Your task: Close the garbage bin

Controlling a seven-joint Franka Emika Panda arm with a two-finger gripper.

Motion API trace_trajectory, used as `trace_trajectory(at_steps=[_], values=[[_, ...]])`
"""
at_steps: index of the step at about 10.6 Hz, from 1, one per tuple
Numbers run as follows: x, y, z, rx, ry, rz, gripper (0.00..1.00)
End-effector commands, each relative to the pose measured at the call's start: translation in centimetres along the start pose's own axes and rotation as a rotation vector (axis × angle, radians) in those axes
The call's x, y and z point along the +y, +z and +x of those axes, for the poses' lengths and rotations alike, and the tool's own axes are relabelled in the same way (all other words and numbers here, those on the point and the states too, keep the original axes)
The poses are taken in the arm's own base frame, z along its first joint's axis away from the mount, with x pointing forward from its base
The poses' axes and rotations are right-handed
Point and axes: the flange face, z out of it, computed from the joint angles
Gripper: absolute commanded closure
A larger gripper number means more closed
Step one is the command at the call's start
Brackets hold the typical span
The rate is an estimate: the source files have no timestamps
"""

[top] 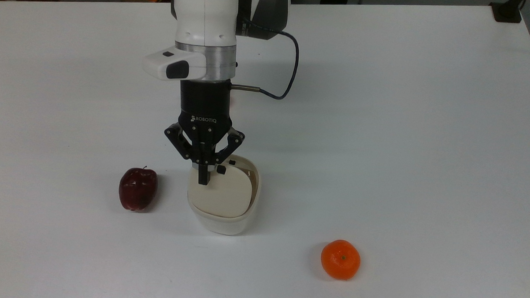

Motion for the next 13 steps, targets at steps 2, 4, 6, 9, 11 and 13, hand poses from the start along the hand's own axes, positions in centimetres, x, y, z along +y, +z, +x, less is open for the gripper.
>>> trace_trajectory(at_steps=[2, 4, 6, 9, 11, 13], values=[[-1.8, 0.0, -2.3, -0.213, -0.044, -0.034, 1.00], [-2.0, 0.7, -3.2, -0.246, -0.050, -0.040, 1.00], [-2.1, 1.2, -3.7, -0.266, -0.052, -0.043, 1.00], [-2.2, 2.1, -4.5, -0.284, -0.054, -0.044, 1.00], [-2.1, 2.5, -4.9, -0.293, -0.055, -0.046, 1.00], [-2.2, 2.9, -5.2, -0.301, -0.055, -0.047, 1.00]])
